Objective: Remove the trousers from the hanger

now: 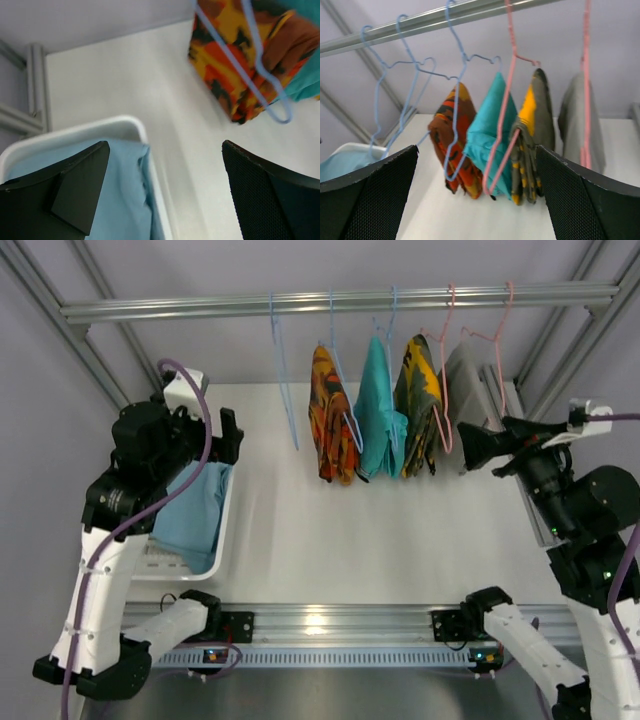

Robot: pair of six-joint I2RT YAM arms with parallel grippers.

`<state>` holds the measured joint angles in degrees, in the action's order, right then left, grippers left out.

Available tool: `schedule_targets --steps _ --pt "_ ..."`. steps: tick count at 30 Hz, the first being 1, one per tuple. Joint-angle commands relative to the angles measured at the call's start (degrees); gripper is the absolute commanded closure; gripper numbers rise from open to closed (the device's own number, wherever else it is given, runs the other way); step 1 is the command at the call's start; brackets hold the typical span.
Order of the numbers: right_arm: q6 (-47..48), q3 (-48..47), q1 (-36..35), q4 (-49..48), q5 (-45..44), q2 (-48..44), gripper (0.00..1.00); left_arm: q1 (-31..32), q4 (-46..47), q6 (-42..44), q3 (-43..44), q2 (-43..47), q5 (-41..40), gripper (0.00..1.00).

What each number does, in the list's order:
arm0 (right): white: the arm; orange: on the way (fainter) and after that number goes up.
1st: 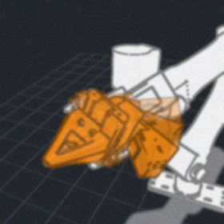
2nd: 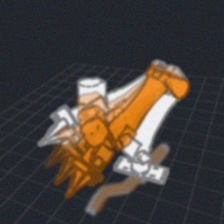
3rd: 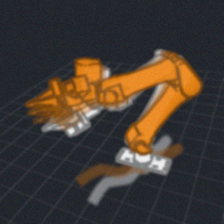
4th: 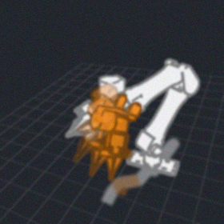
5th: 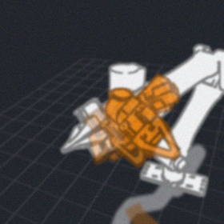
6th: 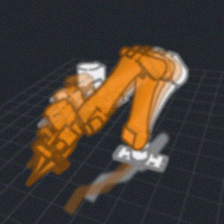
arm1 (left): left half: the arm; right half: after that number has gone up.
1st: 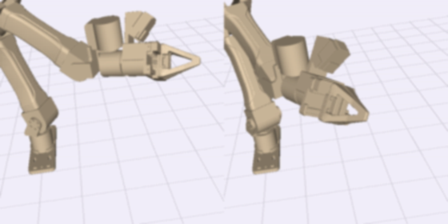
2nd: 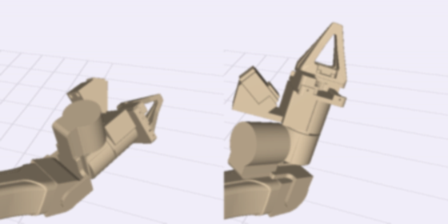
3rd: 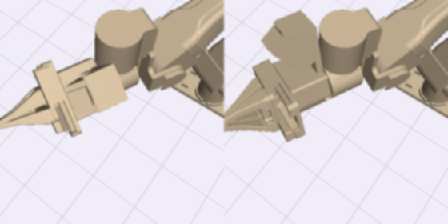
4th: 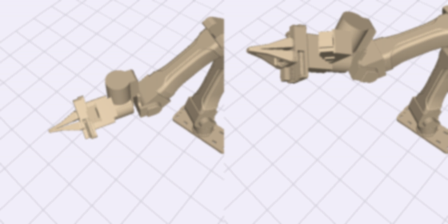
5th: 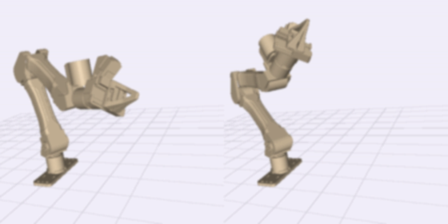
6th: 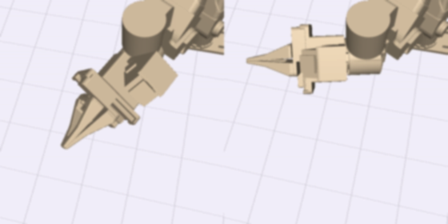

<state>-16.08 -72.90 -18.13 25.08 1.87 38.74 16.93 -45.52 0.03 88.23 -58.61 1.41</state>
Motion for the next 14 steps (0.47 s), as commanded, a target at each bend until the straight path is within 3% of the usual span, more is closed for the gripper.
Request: schedule_targets --steps 1,6,14 --pt "-0.4 4.0 6.2 2.8 0.2 -5.8 0.0 -2.1 -3.7 3.4 -6.4 3.5 -9.9 0.01" --pt "-1.1 9.4 15.1 2.8 3.5 -13.8 0.01 -6.0 -2.9 2.3 -10.6 9.4 -11.4 0.01" --pt "-1.1 11.0 17.2 3.3 4.1 -15.9 0.01 -7.6 -1.1 1.6 -10.9 11.8 -14.4 0.01"
